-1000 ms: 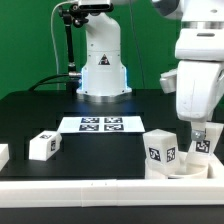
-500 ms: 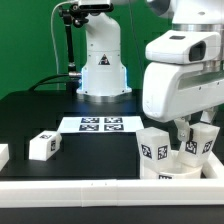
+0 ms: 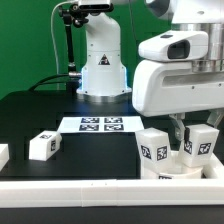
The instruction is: Assemble stool
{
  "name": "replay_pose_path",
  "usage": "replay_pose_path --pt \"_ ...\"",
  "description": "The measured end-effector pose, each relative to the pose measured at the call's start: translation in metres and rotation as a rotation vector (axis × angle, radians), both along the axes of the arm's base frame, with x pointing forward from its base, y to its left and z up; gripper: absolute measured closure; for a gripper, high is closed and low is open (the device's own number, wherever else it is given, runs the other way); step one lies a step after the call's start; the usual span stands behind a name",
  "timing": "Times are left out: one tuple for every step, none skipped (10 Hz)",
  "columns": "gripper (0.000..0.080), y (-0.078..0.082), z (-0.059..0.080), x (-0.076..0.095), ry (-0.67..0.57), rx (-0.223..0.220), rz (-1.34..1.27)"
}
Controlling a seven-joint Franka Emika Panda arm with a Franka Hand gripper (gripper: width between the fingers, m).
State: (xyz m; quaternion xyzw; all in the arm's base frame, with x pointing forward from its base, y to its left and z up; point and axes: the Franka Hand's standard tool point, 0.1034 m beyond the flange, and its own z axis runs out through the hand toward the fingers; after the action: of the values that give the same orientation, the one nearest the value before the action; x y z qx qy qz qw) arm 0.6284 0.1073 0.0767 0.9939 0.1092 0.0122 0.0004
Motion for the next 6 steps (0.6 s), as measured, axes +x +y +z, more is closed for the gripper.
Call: replay_pose_path --pt "0.0459 -0.0001 -0.0005 -0.0002 0.001 0.004 -0.096" --pt "0.0459 0.0002 -0.0007 0.0001 0.001 0.019 -0.201" --pt "0.0459 0.0021 -0.0006 0.0003 0.001 0.028 -0.316" --pt "0.0459 0.0045 -0.0006 -0.0001 0.001 0.030 -0.389" --pt "0.0459 0.0058 -0.0010 -0.0006 0.002 0.032 -0.478" --pt "0.0459 0.0063 -0.0012 -0.0007 0.001 0.034 -0.572"
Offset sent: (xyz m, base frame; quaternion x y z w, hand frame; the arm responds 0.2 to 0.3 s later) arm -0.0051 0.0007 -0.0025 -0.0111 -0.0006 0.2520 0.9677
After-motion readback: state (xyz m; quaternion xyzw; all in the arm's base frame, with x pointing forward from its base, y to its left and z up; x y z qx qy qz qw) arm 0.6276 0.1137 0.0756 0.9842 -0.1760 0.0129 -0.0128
